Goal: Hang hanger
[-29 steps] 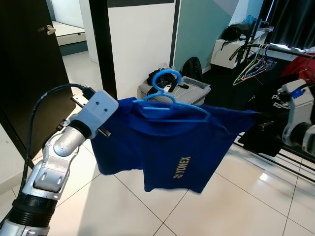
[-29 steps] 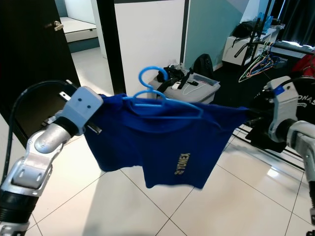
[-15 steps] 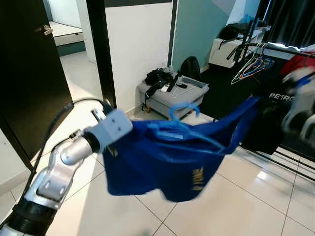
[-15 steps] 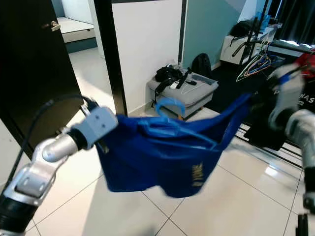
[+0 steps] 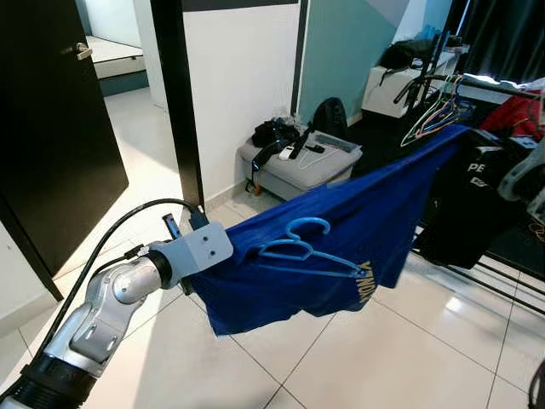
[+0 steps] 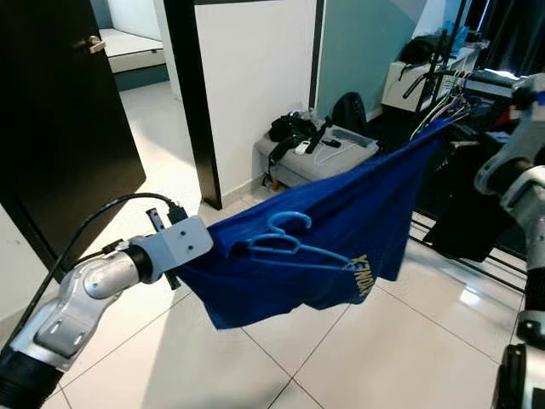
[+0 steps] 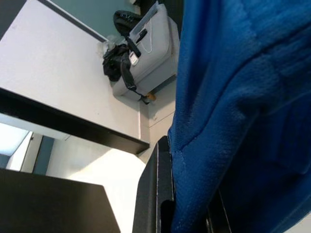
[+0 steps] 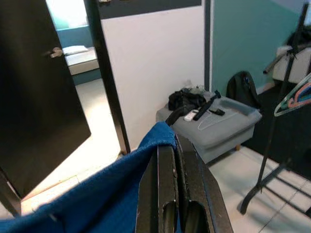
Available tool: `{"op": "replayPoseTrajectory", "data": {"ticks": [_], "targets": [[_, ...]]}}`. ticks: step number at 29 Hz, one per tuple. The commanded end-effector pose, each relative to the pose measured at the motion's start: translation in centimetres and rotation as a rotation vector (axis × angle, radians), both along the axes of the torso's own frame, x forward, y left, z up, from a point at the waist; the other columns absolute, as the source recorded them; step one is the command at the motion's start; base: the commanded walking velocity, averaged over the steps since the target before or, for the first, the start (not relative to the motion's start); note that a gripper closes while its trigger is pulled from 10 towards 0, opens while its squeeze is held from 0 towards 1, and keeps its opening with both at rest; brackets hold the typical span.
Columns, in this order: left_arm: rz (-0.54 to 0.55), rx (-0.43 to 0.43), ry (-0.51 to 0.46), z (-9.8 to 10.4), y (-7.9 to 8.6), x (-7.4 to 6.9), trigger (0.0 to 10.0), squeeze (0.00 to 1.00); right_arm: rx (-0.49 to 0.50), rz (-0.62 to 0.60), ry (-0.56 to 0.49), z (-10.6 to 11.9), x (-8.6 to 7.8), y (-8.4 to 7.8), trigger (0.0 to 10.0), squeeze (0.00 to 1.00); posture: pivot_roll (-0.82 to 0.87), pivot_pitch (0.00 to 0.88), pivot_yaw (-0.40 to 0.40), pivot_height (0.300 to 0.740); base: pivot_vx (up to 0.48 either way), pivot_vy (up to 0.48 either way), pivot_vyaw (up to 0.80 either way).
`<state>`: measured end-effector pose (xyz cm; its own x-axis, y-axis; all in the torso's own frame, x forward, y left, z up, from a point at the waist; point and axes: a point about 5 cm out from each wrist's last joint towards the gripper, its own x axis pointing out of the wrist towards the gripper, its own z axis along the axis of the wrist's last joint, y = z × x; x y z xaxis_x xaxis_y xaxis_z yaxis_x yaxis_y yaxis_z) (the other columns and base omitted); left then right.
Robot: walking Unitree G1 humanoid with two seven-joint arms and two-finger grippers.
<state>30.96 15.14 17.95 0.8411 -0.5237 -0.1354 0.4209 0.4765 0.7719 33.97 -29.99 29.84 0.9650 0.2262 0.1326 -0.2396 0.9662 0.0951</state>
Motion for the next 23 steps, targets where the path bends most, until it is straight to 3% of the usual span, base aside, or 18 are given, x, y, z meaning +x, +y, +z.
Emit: {"op": "replayPoseTrajectory", "data": {"ticks": [1,2,5,7,10,12,15,20,21,23], "targets": [[-0.036,-0.004,0.006,-0.1,-0.7,-0.2,0.0,0.0,0.016,0.009,-0.018,0.4,-0.1,0.3,0.0,0.0,-0.07,0.0,-0.046,0.74,0.0,0.0,0.0],[-0.088,-0.078,0.014,0.5,-1.6,-0.6,0.0,0.0,-0.016,0.004,0.007,-0.3,0.2,0.6,0.0,0.0,-0.07,0.0,-0.047,0.74,0.0,0.0,0.0],[-0.14,-0.152,0.028,1.1,-2.3,-1.0,0.0,0.0,-0.05,-0.006,0.032,-1.0,0.3,0.6,0.0,0.0,-0.07,0.0,-0.047,0.74,0.0,0.0,0.0],[-0.28,-0.321,0.062,2.8,-3.7,-2.1,0.0,0.0,-0.077,-0.065,0.088,-2.5,0.6,0.2,0.0,0.0,-0.08,0.0,-0.05,0.74,0.0,0.0,0.0],[-0.323,-0.363,0.078,3.3,-4.0,-2.5,0.0,0.0,-0.072,-0.09,0.104,-2.8,0.7,0.0,0.0,0.0,-0.08,0.0,-0.05,0.74,0.0,0.0,0.0],[-0.408,-0.395,0.136,3.5,-4.5,-3.3,0.0,0.0,-0.059,-0.128,0.122,-3.2,0.8,-0.3,0.0,0.0,-0.07,0.0,-0.052,0.74,0.0,0.0,0.0],[-0.414,-0.422,0.154,3.6,-4.5,-3.4,0.0,0.0,-0.061,-0.118,0.125,-3.3,0.8,-0.1,0.0,0.0,-0.08,0.0,-0.048,0.74,0.0,0.0,0.0],[-0.28,-0.372,0.124,3.1,-3.0,-2.0,0.0,0.0,-0.056,-0.057,0.074,-2.4,0.3,0.4,0.0,0.0,-0.08,0.0,-0.044,0.74,0.0,0.0,0.0],[-0.199,-0.355,0.103,2.9,-2.2,-1.3,0.0,0.0,-0.05,-0.041,0.049,-1.8,0.1,0.2,0.0,0.0,-0.08,0.0,-0.042,0.74,0.0,0.0,0.0],[-0.138,-0.34,0.093,2.8,-1.4,-0.8,0.0,0.0,-0.049,-0.029,0.027,-1.3,-0.1,0.1,0.0,0.0,-0.08,0.0,-0.042,0.74,0.0,0.0,0.0]]}}
